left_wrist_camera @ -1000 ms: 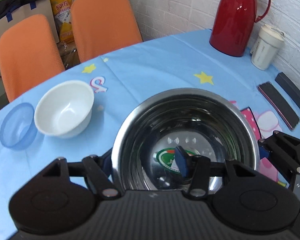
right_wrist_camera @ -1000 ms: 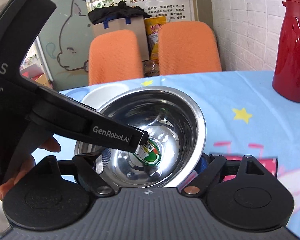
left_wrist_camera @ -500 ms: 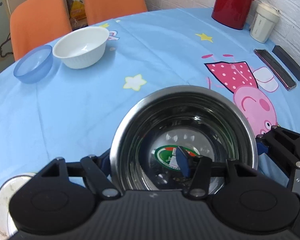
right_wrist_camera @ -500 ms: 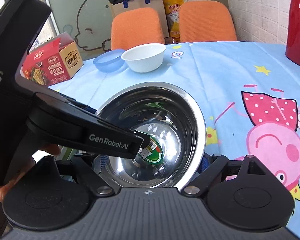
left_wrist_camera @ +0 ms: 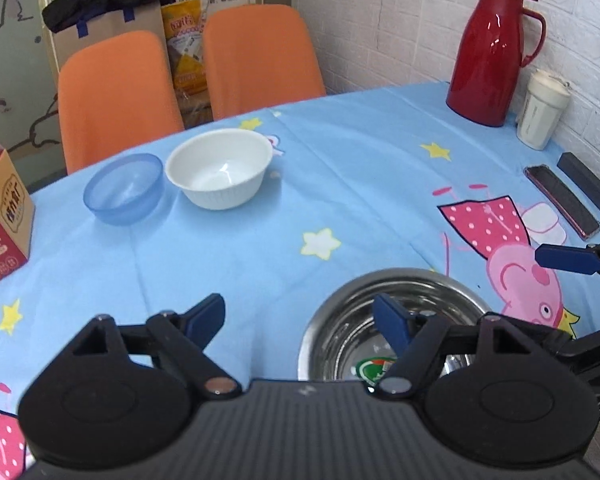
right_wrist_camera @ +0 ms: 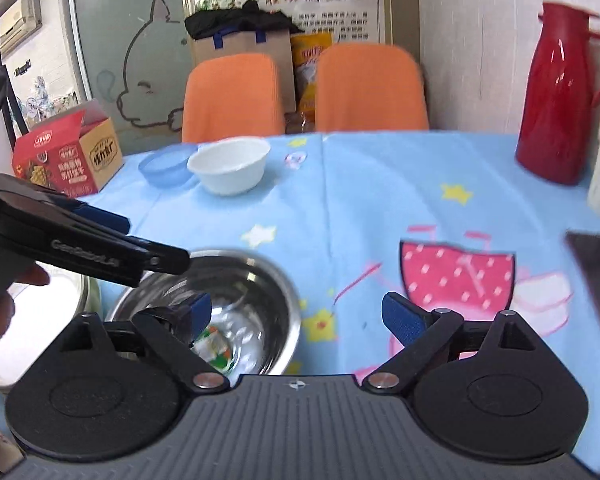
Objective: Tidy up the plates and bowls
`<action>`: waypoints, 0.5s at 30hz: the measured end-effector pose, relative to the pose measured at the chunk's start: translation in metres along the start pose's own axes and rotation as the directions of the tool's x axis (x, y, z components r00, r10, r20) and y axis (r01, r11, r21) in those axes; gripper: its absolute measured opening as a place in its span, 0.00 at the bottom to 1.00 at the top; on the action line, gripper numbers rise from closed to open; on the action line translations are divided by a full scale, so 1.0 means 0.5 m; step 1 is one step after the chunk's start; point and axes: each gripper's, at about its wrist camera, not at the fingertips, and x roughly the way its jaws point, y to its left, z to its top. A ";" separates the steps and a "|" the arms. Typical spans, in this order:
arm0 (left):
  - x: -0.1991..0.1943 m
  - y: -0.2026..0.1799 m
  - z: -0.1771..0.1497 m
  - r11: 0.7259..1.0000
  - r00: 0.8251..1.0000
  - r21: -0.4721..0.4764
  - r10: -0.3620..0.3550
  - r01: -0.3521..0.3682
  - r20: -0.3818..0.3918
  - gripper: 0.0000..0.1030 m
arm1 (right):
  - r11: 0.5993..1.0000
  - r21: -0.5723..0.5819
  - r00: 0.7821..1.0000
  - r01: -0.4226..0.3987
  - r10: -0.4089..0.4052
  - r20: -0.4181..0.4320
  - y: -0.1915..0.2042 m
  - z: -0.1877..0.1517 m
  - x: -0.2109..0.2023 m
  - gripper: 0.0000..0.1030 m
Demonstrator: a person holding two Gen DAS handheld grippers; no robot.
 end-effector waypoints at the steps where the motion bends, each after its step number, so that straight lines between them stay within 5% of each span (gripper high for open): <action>1: -0.005 0.005 0.004 1.000 1.000 -0.005 0.007 -0.007 0.006 0.74 | 1.000 -0.003 1.000 0.000 0.000 0.012 -0.001 0.008 -0.002 1.00; 15: -0.002 0.078 0.022 0.995 0.997 -0.048 0.083 -0.082 0.002 0.74 | 0.996 -0.084 0.998 -0.024 0.028 0.050 0.025 0.081 0.047 1.00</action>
